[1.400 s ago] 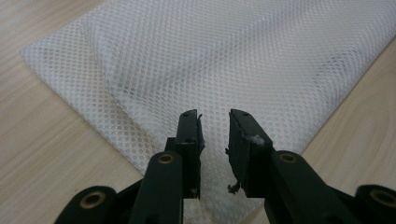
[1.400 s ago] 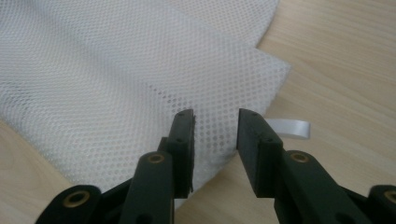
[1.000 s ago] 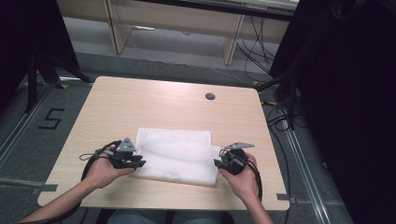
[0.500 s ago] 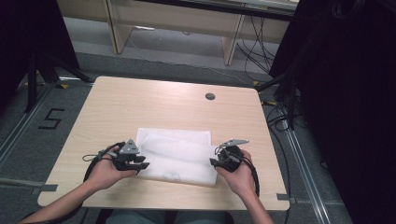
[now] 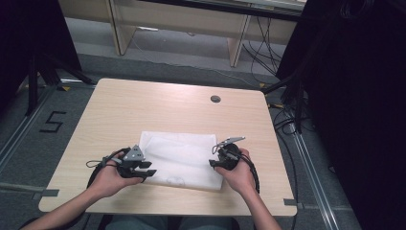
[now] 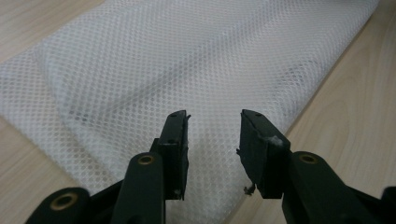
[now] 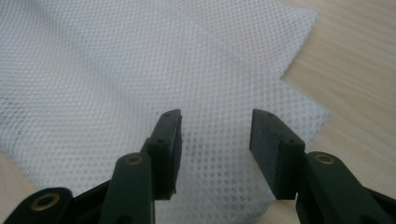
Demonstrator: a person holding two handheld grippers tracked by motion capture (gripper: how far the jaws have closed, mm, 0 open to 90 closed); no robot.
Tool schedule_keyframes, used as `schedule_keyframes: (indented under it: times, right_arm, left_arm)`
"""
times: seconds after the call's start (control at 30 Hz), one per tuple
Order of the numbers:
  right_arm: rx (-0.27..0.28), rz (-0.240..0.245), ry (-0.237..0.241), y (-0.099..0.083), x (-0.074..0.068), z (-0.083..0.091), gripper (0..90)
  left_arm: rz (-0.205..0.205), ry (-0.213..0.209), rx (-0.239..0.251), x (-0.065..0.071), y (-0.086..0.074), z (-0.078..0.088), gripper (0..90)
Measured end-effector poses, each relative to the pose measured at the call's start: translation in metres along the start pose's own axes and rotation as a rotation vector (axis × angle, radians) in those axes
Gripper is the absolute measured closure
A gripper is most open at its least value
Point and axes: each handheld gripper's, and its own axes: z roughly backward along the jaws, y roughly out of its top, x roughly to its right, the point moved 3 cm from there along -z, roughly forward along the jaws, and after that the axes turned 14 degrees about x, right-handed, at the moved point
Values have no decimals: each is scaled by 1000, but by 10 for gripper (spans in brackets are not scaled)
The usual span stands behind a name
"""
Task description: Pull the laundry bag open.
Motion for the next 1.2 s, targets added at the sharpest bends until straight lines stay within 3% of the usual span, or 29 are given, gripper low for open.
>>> schedule_keyframes:
  times: [0.1,0.2,0.23,0.27,0.4,0.47,0.57,0.63,0.7,0.8,0.83,0.93,1.0,1.1,1.13,1.2]
  right_arm:
    - [15,20,-9,9,4,-8,530]
    - [11,7,-12,13,3,-18,520]
    - [1,41,-8,14,5,-20,518]
    - [-10,12,-6,16,3,-21,516]
    - [-11,36,-8,22,0,-32,493]
    - [-28,41,-6,26,-2,-37,481]
    - [-35,52,-6,31,-3,-46,469]
    - [-42,50,-4,32,-4,-49,467]
    - [-59,57,-11,33,-4,-54,464]
    - [-76,65,-15,33,-1,-62,459]
    - [-88,46,-16,32,-1,-63,459]
    - [-107,66,-15,28,0,-70,469]
    - [-109,64,-13,28,-1,-71,496]
    - [-118,86,13,30,-2,-71,648]
    - [-122,81,18,30,-4,-71,716]
    - [-125,97,25,30,-7,-72,782]
  left_arm:
    - [-9,-13,-9,2,0,-4,617]
    - [-5,-18,-19,5,-2,-6,615]
    - [-9,-22,-21,4,-2,-7,614]
    - [-8,-22,-21,4,-3,-7,614]
    - [-29,-33,-36,4,-5,-9,611]
    - [-22,-22,-37,4,-5,-10,609]
    - [-10,-38,-43,5,-6,-12,608]
    - [-7,-33,-44,5,-7,-13,608]
    - [-31,-41,-53,4,-7,-14,608]
    - [-22,-39,-59,5,-9,-15,609]
    - [-19,-38,-61,5,-9,-16,610]
    - [-18,-32,-67,4,-10,-17,612]
    - [-23,-40,-69,4,-11,-17,613]
    - [-31,-39,-75,3,-12,-18,611]
    - [-10,-39,-75,4,-13,-19,610]
    - [-31,-41,-78,4,-13,-19,610]
